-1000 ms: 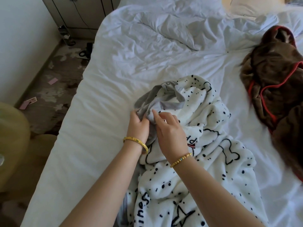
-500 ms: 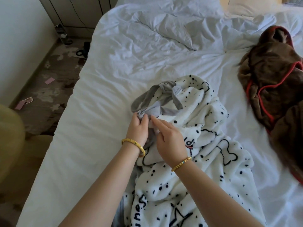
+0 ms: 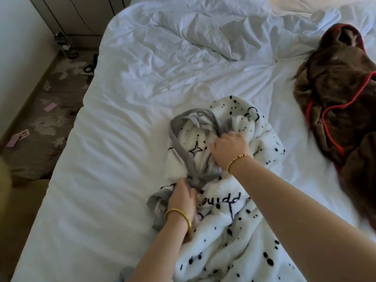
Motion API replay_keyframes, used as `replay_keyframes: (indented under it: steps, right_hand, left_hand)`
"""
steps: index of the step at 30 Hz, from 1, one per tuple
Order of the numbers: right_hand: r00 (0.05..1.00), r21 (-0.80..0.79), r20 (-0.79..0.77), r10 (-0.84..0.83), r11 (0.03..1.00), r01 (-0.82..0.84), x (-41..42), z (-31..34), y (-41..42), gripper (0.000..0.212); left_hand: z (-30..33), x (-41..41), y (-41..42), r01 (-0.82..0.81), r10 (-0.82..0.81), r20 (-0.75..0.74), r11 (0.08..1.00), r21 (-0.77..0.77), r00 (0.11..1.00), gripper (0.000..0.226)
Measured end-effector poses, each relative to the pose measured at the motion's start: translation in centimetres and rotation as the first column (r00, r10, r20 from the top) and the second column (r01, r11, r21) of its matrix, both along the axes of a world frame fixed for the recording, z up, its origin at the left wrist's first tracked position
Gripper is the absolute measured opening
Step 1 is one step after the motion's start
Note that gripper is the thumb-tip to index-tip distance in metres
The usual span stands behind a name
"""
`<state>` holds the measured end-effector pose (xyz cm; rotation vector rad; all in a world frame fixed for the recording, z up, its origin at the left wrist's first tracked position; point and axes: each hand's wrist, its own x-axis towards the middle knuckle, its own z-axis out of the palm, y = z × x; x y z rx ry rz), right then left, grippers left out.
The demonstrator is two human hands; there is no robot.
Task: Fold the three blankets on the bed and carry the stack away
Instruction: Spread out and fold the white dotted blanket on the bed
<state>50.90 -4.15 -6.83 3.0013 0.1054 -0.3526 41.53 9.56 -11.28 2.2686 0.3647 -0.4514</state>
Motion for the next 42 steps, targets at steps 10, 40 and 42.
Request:
replay_keyframes:
  steps: [10, 40, 42]
  right_hand:
    - [0.822, 0.379, 0.027, -0.569, 0.767, 0.518, 2.2, -1.0, -7.3, 0.047]
    - [0.633, 0.83, -0.229, -0.74, 0.191, 0.523, 2.0, -1.0, -9.2, 0.029]
    - [0.695, 0.782, -0.193, -0.692, 0.32, 0.535, 1.1, -0.1, -9.2, 0.019]
  left_hand:
    - [-2.4, -0.9, -0.8, -0.221, 0.228, 0.141, 0.973, -0.064, 0.963, 0.014]
    - [-3.2, 0.8, 0.2, -0.121, 0.127, 0.123, 0.991, -0.058, 0.984, 0.004]
    - [-2.6, 0.7, 0.6, -0.072, 0.083, 0.083, 0.989, -0.127, 0.993, 0.01]
